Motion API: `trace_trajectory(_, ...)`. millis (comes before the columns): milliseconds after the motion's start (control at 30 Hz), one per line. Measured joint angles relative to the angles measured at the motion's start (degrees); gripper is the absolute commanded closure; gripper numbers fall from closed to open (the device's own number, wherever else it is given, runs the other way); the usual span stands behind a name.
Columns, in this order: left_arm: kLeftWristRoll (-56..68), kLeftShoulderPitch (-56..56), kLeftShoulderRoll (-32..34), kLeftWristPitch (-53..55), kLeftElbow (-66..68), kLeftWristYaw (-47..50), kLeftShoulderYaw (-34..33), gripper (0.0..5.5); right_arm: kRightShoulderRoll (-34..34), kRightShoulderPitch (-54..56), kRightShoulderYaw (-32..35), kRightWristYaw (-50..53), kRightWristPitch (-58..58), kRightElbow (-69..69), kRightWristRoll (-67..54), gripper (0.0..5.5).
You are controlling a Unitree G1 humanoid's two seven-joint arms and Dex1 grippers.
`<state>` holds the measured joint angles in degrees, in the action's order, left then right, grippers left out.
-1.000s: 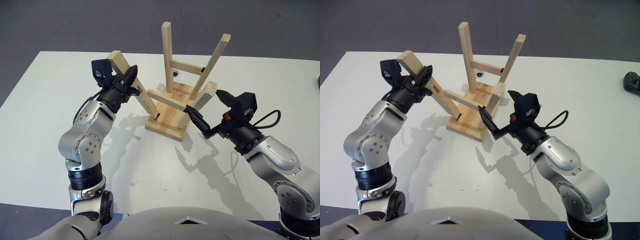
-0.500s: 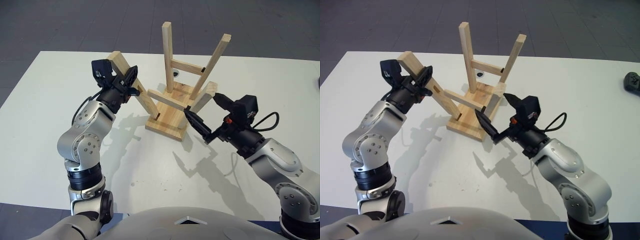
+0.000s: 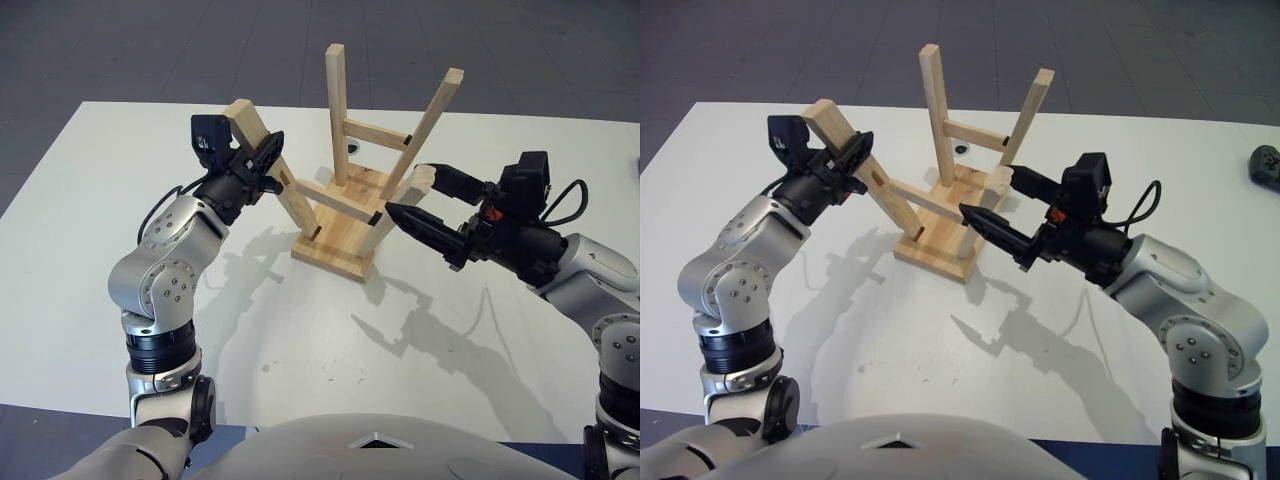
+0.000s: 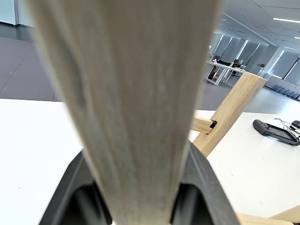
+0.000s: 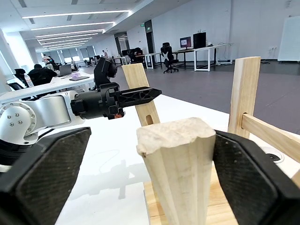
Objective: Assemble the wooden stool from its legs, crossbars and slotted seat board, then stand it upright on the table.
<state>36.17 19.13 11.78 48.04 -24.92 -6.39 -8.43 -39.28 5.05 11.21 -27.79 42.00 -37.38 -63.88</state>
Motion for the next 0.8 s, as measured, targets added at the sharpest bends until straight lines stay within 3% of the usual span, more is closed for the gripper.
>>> trace_trajectory(367, -0.1, 0.46, 0.01, -0.01, 0.36, 0.01, 0.42, 4.45, -1.51, 1.18, -0.01, -2.15, 0.19, 1.76, 1.77, 3.17)
trace_trajectory(800, -1.22, -3.73, -0.73, -2.36, -4.37, 1.1, 3.07, 4.45, -1.03, 0.43, -0.18, 0.53, -0.3, -0.13, 2.88, 3.22)
